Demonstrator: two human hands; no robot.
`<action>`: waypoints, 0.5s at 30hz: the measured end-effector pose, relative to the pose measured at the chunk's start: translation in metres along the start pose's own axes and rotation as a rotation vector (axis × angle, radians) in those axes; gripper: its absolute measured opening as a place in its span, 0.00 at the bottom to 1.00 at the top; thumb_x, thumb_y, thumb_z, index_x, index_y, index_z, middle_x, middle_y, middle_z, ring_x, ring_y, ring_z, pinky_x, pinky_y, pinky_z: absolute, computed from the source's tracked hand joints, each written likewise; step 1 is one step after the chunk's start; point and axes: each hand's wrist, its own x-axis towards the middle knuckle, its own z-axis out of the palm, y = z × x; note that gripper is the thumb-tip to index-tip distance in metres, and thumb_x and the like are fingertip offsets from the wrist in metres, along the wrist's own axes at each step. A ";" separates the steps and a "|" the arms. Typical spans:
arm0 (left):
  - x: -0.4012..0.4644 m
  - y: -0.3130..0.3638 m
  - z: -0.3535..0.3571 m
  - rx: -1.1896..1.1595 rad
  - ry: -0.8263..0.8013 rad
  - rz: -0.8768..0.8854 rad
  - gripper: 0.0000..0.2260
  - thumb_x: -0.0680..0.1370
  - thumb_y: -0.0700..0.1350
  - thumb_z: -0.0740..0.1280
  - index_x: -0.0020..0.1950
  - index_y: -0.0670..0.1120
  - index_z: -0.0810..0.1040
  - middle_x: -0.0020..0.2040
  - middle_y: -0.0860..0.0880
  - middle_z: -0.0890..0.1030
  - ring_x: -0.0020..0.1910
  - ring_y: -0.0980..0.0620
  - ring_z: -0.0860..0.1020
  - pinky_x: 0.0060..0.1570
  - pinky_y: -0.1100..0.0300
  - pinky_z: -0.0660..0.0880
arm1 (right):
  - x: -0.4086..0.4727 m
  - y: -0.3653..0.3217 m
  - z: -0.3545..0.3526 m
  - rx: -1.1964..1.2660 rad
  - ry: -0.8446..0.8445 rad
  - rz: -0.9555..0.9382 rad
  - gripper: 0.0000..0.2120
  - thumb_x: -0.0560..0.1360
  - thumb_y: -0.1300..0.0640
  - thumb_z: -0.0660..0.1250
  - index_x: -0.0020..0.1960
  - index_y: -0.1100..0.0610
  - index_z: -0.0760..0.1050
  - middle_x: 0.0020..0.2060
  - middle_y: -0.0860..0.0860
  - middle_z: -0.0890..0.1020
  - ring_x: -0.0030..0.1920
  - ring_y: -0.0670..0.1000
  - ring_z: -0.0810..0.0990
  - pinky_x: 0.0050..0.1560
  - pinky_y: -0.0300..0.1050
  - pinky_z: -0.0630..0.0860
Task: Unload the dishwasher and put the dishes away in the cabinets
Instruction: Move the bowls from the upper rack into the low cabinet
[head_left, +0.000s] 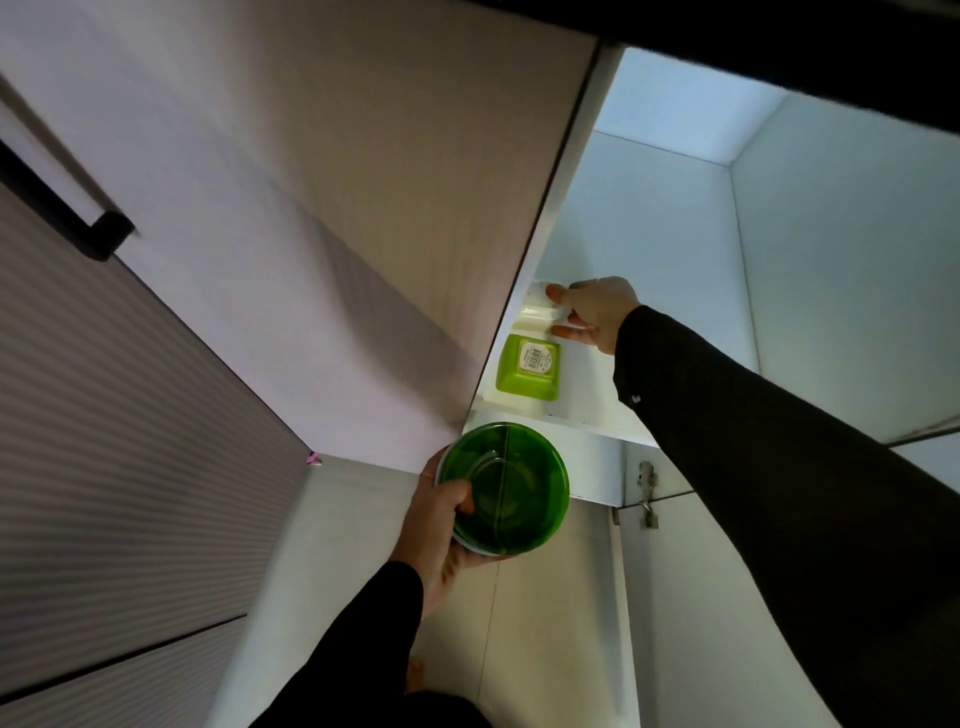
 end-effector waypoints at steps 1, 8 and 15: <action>-0.002 0.000 0.001 -0.010 0.003 -0.002 0.21 0.76 0.34 0.56 0.63 0.55 0.72 0.61 0.42 0.73 0.60 0.36 0.73 0.38 0.43 0.80 | -0.007 0.000 -0.004 -0.056 0.022 -0.067 0.23 0.75 0.59 0.70 0.67 0.63 0.70 0.56 0.56 0.75 0.53 0.55 0.76 0.45 0.48 0.82; -0.022 0.002 0.011 -0.123 0.010 0.013 0.18 0.78 0.37 0.55 0.61 0.54 0.73 0.60 0.42 0.75 0.56 0.37 0.77 0.37 0.43 0.80 | -0.155 0.046 -0.047 -1.029 -0.369 -0.938 0.21 0.74 0.40 0.65 0.63 0.49 0.75 0.58 0.43 0.75 0.45 0.34 0.74 0.42 0.24 0.70; -0.025 0.000 0.020 -0.127 -0.050 -0.095 0.30 0.69 0.70 0.59 0.61 0.52 0.77 0.55 0.41 0.83 0.52 0.39 0.82 0.49 0.39 0.78 | -0.177 0.100 -0.061 -1.550 -0.499 -1.247 0.16 0.64 0.51 0.79 0.50 0.51 0.83 0.39 0.46 0.84 0.35 0.48 0.82 0.29 0.42 0.79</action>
